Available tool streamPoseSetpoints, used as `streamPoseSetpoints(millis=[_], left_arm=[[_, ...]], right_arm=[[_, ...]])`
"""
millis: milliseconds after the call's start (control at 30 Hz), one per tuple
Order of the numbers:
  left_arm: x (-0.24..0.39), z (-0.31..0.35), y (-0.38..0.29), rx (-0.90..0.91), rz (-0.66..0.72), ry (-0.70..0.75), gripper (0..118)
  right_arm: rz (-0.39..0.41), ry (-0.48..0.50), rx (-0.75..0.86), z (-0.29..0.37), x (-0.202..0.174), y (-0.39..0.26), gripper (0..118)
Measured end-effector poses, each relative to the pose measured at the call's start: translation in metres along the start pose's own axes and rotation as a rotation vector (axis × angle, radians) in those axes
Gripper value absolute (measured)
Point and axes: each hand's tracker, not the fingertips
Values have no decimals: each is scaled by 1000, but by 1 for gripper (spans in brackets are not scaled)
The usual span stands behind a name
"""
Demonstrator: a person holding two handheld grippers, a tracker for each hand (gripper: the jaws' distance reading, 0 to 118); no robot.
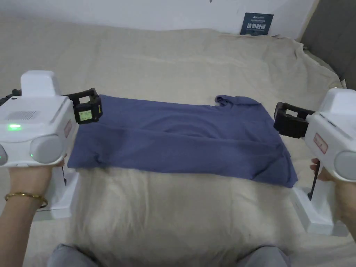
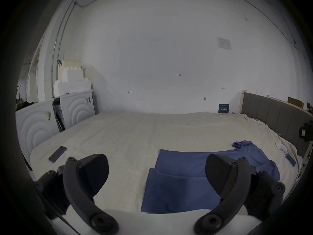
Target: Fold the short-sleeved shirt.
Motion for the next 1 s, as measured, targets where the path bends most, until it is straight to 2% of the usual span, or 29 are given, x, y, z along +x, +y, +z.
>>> streamPoseSetpoints(millis=[33, 100, 133, 167, 233, 267, 333, 367, 400, 533, 767, 1000], left_arm=[[0, 8, -4, 9, -14, 0, 108], [-3, 20, -12, 18, -14, 3, 89], [-5, 25, -14, 19, -5, -3, 81], [-7, 30, -18, 17, 7, -16, 70], [-8, 37, -24, 16, 21, -25, 49], [-9, 41, -27, 19, 25, -29, 32], [-8, 46, -31, 20, 25, -30, 11], [-8, 48, -32, 21, 26, -30, 4], [-9, 50, -33, 22, 30, -35, 0], [-6, 55, -36, 15, 21, -57, 0], [2, 55, -40, 8, 21, -85, 0], [7, 50, -38, 3, 24, -99, 0]], right_arm=[[0, 7, 5, 6, -2, -3, 107], [-3, 19, 11, 21, -7, -10, 106], [-10, 29, 19, 25, -9, -14, 103], [-25, 34, 30, 31, -10, -18, 95], [-44, 44, 30, 39, -13, -24, 72], [-47, 56, 30, 43, -16, -26, 50], [-44, 60, 24, 46, -19, -31, 17], [-44, 58, 23, 48, -20, -34, 6], [-49, 60, 25, 55, -22, -33, 3], [-80, 78, 7, 54, -21, -40, 0], [-81, 89, -3, 54, -21, -39, 0], [-78, 94, -60, 28, -9, -25, 0]])
